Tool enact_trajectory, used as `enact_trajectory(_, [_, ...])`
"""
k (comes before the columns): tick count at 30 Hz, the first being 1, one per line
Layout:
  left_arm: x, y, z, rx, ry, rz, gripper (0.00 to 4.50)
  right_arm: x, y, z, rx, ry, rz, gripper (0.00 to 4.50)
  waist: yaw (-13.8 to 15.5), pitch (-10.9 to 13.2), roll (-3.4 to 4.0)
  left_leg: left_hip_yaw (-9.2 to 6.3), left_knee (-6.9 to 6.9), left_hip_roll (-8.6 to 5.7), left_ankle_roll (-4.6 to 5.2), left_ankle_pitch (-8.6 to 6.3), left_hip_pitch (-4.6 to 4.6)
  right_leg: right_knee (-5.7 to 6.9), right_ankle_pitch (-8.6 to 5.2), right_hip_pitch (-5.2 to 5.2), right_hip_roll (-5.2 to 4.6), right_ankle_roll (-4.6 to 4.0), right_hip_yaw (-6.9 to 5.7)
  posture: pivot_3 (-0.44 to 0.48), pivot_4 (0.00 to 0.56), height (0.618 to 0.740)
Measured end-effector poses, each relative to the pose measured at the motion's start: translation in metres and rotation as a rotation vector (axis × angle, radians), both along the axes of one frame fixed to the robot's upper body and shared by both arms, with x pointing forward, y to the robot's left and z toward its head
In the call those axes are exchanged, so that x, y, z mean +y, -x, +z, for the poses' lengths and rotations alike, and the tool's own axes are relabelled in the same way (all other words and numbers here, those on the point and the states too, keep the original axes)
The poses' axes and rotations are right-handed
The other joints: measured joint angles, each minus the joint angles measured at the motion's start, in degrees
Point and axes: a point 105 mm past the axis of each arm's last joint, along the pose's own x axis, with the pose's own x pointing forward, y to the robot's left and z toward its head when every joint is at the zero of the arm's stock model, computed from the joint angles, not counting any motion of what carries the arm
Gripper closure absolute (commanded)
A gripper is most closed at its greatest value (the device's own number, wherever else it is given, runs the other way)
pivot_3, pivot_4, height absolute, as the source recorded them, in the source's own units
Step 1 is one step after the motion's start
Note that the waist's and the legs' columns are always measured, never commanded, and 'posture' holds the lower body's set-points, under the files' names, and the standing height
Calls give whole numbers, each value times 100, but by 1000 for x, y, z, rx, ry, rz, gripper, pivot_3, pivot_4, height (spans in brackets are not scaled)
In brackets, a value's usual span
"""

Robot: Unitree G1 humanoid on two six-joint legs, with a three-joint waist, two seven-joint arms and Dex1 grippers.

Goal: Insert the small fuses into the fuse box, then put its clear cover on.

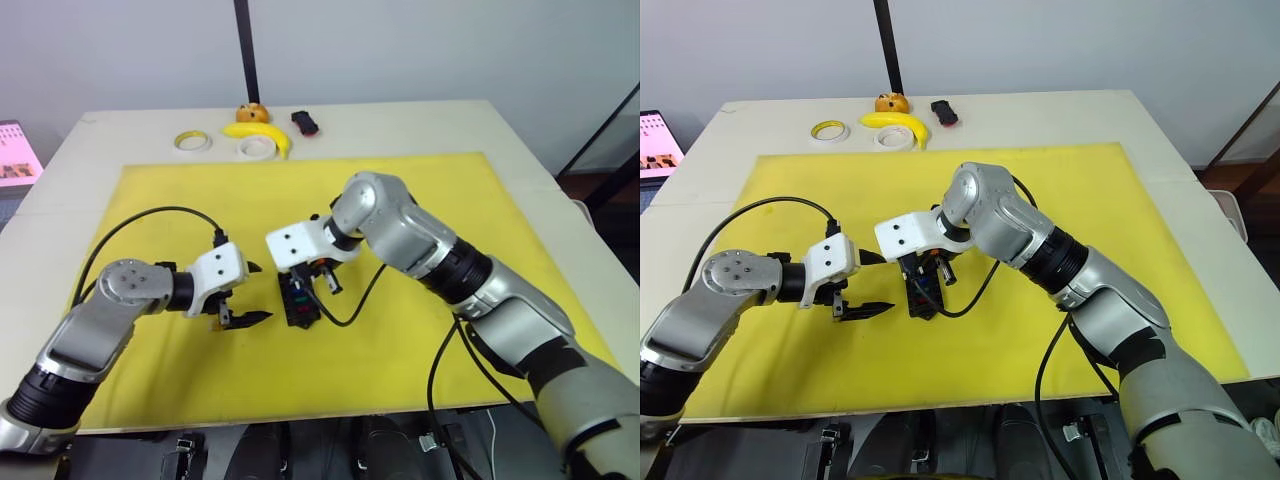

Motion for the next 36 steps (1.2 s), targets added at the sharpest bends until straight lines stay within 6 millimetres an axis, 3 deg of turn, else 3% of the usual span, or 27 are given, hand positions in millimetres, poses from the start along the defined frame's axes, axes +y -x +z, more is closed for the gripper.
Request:
enact_trajectory(1, [0,0,0,0,0,0,0,0,-1,1,-6,-3,-5,2575,1,0,0,0,0,0,0,0,0,0,0,0,0,0,0,0,150,740])
enact_trajectory(36, [2,-7,0,-10,-11,6,0,-8,3,16,120,-135,-35,2575,2,0,0,2,1,0,0,0,0,0,0,1,1,0,0,0,150,740])
